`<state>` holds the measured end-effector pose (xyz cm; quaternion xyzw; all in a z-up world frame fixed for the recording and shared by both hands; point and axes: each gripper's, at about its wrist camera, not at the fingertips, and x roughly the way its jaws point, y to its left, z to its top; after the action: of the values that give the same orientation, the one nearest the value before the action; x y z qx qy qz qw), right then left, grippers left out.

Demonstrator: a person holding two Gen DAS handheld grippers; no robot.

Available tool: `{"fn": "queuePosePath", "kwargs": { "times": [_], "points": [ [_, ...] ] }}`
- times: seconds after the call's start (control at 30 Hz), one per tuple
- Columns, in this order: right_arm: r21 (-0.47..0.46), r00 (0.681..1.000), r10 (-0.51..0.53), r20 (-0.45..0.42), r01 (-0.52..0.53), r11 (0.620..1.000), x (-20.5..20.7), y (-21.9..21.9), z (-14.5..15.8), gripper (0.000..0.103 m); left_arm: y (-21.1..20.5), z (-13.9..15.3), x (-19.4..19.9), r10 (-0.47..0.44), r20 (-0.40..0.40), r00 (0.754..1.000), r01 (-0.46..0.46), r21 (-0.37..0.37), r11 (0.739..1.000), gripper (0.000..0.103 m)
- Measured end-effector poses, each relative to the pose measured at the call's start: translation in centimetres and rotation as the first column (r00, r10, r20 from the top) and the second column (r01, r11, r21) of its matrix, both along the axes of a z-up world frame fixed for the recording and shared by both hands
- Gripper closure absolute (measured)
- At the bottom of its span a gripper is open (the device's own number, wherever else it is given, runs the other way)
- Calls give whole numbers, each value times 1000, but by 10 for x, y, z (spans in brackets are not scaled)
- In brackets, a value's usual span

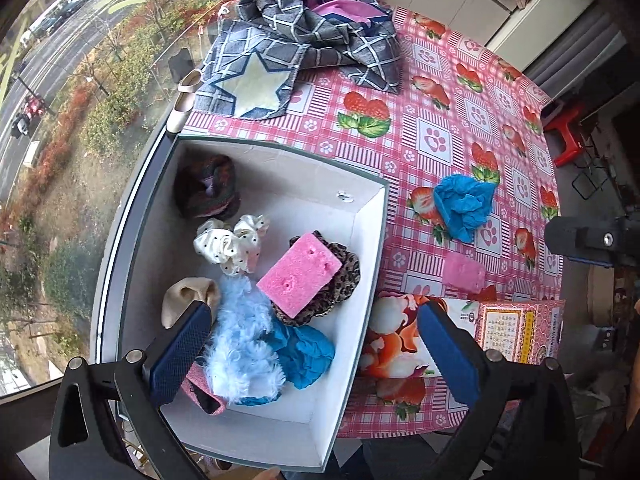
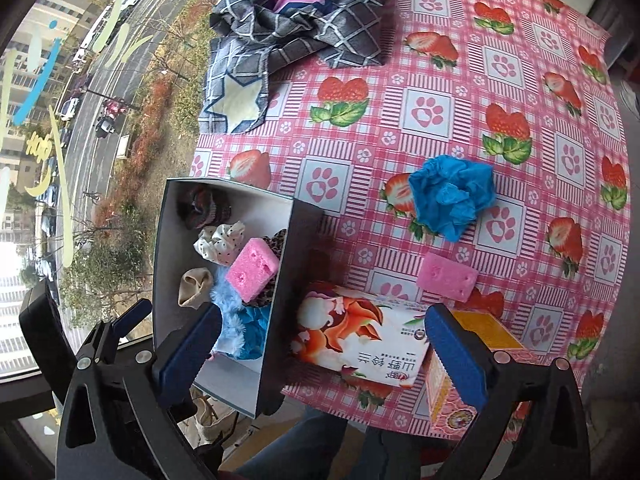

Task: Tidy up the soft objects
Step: 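Withdraw both grippers from the box toward the blue cloth and pink sponge, then grasp the blue cloth with the left gripper while the right grasps the pink sponge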

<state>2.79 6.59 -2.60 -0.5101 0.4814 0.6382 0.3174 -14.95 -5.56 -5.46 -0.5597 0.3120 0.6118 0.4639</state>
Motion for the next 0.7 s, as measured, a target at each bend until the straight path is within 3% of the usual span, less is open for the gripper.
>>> {"fn": "queuePosePath", "kwargs": {
  "times": [0.4,0.7],
  "points": [
    [-87,973,-231,0,230,969,141,35,-25,1,107,-41,89,-161,43,986,165,-97,982,0],
    [-175,951,-307,19,306,936,200,39,-65,1,182,-89,131,-203,36,979,206,-167,964,0]
  ]
}}
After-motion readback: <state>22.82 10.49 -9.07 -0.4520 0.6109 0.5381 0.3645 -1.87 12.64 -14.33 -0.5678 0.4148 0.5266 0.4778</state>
